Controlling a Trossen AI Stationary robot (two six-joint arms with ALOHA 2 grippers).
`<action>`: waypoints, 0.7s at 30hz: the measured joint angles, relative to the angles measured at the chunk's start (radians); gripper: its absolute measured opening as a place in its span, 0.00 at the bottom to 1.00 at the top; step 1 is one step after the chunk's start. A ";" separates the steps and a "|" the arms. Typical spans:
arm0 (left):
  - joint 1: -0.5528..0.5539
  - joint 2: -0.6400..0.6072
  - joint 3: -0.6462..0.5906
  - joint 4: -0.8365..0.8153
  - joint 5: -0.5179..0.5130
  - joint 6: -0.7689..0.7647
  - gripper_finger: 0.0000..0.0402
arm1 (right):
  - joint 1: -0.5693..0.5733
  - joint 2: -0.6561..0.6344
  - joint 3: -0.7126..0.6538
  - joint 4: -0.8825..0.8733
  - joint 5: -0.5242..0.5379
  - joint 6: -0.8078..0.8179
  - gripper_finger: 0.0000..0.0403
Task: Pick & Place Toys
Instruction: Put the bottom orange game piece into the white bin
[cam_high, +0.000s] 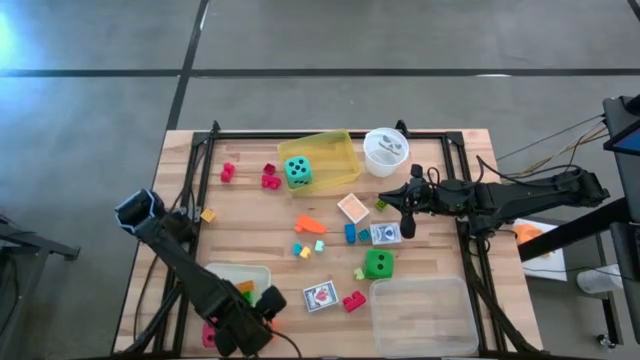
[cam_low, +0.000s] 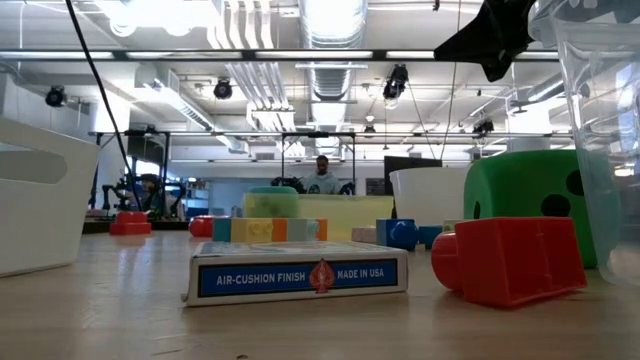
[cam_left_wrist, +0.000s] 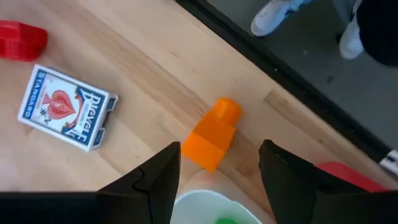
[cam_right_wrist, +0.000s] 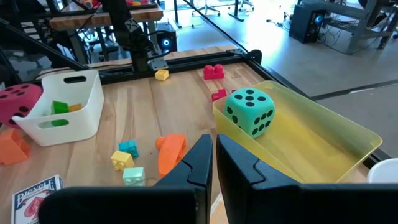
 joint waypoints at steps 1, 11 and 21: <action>0.000 0.007 0.000 0.003 0.000 0.010 0.51 | 0.000 0.000 0.000 0.000 0.000 0.000 0.05; 0.000 0.062 -0.001 0.019 -0.017 0.074 0.51 | 0.000 0.000 0.000 0.000 0.000 0.000 0.05; 0.004 0.108 0.005 0.019 -0.042 0.093 0.67 | 0.000 0.000 0.000 0.000 0.000 0.000 0.05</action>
